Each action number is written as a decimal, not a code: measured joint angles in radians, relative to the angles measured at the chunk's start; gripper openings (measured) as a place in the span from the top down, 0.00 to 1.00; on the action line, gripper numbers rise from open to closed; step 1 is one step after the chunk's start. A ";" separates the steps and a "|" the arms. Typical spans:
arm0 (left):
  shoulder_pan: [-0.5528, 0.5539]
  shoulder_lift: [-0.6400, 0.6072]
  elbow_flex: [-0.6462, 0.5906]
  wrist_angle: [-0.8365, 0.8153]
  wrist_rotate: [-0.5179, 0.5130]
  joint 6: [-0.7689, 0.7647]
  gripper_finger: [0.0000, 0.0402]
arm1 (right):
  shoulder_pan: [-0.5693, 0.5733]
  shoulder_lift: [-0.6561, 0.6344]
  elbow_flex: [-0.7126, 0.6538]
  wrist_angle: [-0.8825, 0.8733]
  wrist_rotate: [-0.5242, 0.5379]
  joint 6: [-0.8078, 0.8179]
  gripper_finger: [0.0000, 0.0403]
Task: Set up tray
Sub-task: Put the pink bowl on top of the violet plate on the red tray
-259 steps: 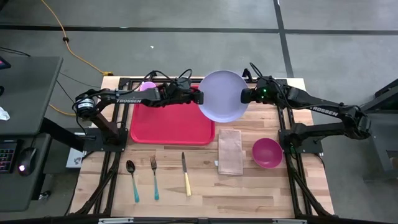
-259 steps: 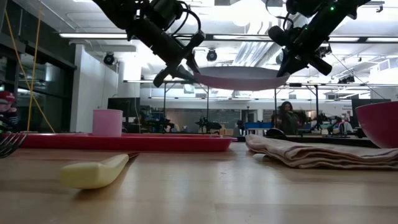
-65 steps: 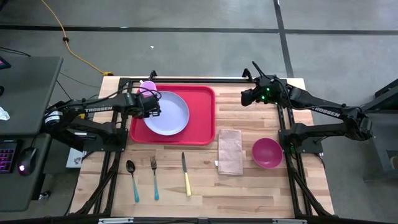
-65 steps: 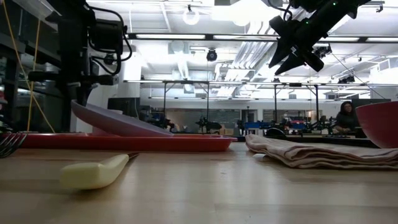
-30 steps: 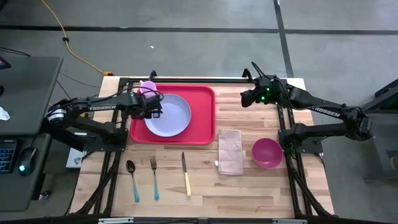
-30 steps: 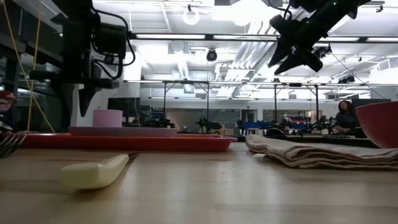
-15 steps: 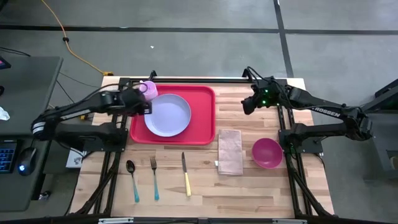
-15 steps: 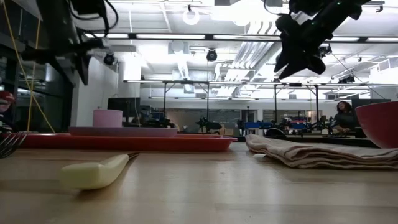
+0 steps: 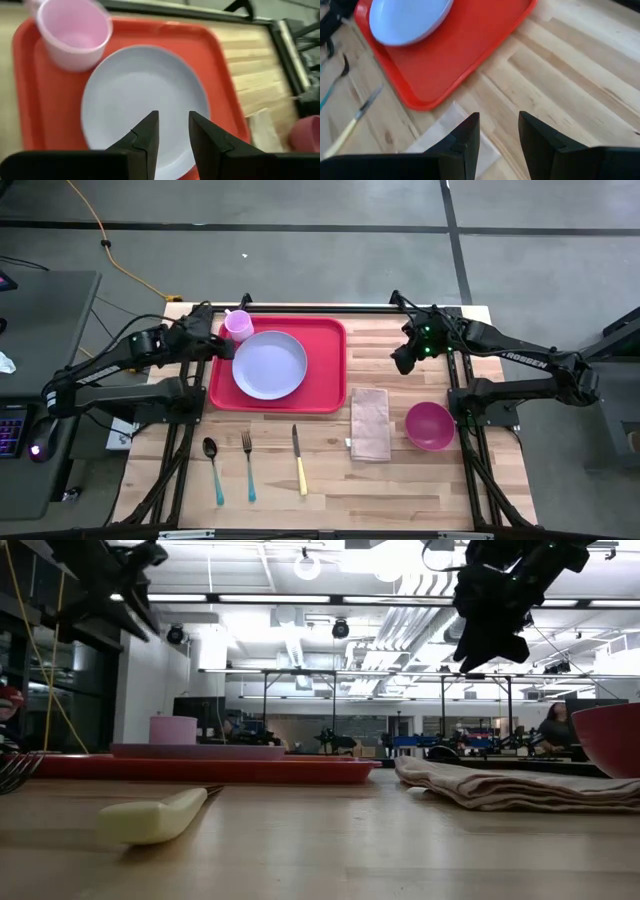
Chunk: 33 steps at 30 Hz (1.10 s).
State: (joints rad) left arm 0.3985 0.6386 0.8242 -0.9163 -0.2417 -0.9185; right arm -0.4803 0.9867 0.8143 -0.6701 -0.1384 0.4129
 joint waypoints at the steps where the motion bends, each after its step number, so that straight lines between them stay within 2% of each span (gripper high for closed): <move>1: 0.000 -0.004 0.000 0.018 0.000 0.015 0.67 | 0.004 0.000 0.000 -0.006 -0.001 -0.014 0.72; 6: -0.036 -0.016 0.000 0.107 0.003 0.100 0.67 | 0.040 0.000 0.000 -0.017 -0.003 -0.087 0.72; 13: -0.203 -0.016 0.000 0.235 -0.012 0.210 0.67 | 0.089 -0.001 0.000 -0.064 -0.010 -0.185 0.72; 22: -0.436 -0.015 -0.001 0.243 -0.220 0.182 0.67 | 0.143 -0.001 0.000 -0.152 -0.151 -0.276 0.72; 27: -0.539 -0.015 -0.006 0.248 -0.297 0.156 0.67 | 0.187 -0.001 0.000 -0.185 -0.160 -0.306 0.72; 33: -0.596 -0.059 -0.148 0.399 -0.327 0.154 0.67 | 0.214 -0.001 0.000 -0.182 -0.156 -0.371 0.72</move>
State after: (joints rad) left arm -0.1978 0.5799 0.6766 -0.5172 -0.5682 -0.7645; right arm -0.2662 0.9855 0.8143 -0.8520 -0.2946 0.0420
